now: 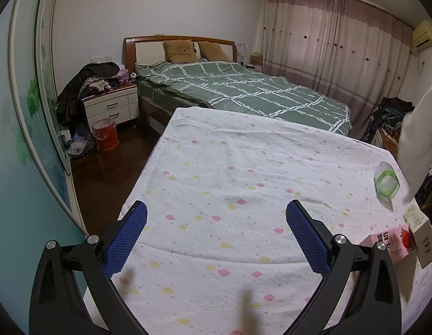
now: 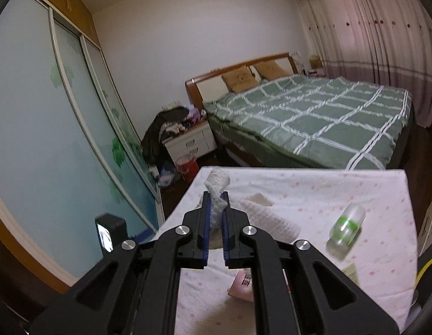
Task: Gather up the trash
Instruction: 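Carry the tissue with the right tool and release it into the yellow bin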
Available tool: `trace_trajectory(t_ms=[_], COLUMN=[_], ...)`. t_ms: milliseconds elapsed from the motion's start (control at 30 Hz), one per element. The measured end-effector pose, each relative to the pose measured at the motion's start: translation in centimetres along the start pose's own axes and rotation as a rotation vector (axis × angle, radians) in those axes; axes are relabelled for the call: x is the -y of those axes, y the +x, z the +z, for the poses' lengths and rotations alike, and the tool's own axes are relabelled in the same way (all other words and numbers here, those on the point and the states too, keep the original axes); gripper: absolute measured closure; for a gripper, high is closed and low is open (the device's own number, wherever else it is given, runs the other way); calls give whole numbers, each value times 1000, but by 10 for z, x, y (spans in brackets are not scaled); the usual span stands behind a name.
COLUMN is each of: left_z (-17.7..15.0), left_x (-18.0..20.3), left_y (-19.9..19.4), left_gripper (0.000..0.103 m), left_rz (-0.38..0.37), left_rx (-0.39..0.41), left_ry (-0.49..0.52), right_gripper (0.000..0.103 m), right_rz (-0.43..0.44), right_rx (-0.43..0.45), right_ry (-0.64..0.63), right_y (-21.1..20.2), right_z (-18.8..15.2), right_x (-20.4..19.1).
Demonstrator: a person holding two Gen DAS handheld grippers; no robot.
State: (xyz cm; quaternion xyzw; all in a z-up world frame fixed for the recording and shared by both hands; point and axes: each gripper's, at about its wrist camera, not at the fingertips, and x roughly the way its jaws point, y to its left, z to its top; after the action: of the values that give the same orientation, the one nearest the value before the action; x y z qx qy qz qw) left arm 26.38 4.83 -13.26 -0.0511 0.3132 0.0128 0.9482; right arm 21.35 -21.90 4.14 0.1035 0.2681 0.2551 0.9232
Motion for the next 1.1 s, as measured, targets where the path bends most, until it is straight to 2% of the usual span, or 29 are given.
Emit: trace_trajectory(t_ms=[200,300,500,667,800,933,1033,1100], left_z=[-1,-1,-2,-2,-2,-2,-3,-3], left_x=[2,3,7,5,6,11,15,16], left_y=[-1,-2,-6,-9,-11,-12,-12,-13], left_gripper=[5,5,5,5,5,5,5,5], left_rz=[-2,-7,-19,-49,-57,-67,-72,-72], left_rx=[5,14,20,25,30,36,37,38], left_ry=[3,11,22,8,10,31,47,56], right_gripper=[96,96,96,96,95,93,81,75], right_rz=[-68,-138,-307,-480,-612,-715,-821,-849], right_rx=[110,159,188,152,59,-32,-72,-84], right_ry=[-7,-11,32,139,250,334,369,402], right_y=[-56,-92,-143,-170,-174,-167,-165,-167], right_z=[22,27,14,-16,-53,-92,-113,-123], right_x=[15,35,87,155,218,264,287,298])
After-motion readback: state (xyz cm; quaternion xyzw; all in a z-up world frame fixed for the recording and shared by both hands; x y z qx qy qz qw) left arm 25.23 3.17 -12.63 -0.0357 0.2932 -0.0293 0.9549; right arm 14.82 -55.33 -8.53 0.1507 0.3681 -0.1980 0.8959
